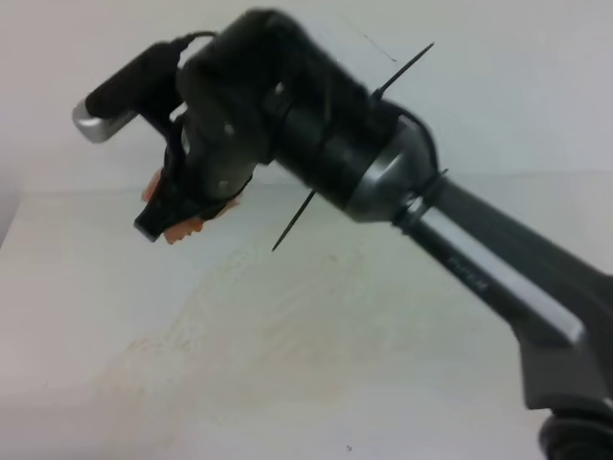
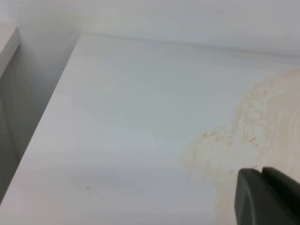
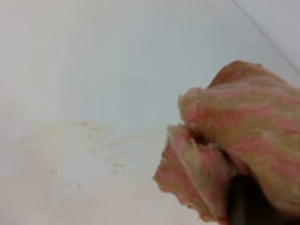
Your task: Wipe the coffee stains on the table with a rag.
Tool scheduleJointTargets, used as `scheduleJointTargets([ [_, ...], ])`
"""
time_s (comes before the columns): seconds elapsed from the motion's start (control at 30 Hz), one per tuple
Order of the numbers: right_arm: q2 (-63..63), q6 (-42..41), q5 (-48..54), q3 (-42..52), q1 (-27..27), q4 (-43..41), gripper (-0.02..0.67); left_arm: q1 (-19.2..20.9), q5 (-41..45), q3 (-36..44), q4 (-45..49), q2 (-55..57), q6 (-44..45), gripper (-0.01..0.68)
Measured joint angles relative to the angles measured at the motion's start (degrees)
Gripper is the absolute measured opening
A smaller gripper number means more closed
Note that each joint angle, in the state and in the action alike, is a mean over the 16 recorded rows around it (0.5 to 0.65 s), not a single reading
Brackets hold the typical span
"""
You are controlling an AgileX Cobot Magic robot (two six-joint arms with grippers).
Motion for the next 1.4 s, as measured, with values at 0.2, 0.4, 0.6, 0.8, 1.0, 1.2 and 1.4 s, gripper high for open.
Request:
scheduleJointTargets([
  [0.2,-6.4,-2.4,2.7,4.7,-2.5,1.0,0.098,0.0,-0.2,0.6,0.0,-0.4,0.0,-0.001],
  [0.4,-13.2,-4.9,2.6,12.2,-6.6,3.2,0.098,0.0,-0.3,0.8,0.0,-0.6,0.0,-0.001],
  [0.6,-21.4,-7.2,0.2,23.0,-11.4,4.8,0.098,0.0,-0.2,0.4,0.0,-0.3,0.0,0.000],
  [0.8,-30.1,-8.4,-6.0,37.4,-16.0,5.3,0.098,0.0,0.1,-0.1,0.0,0.1,0.0,0.001],
  [1.0,-37.6,-8.8,-15.7,55.8,-19.8,5.4,0.098,0.0,0.1,-0.1,0.0,0.1,0.0,0.001],
  [1.2,-42.2,-8.8,-28.4,73.8,-22.2,5.6,0.098,0.0,0.1,-0.1,0.0,0.1,0.0,0.001],
  [1.4,-43.7,-8.7,-39.2,85.4,-23.0,5.9,0.100,0.0,0.1,-0.1,0.0,0.1,0.0,0.001],
])
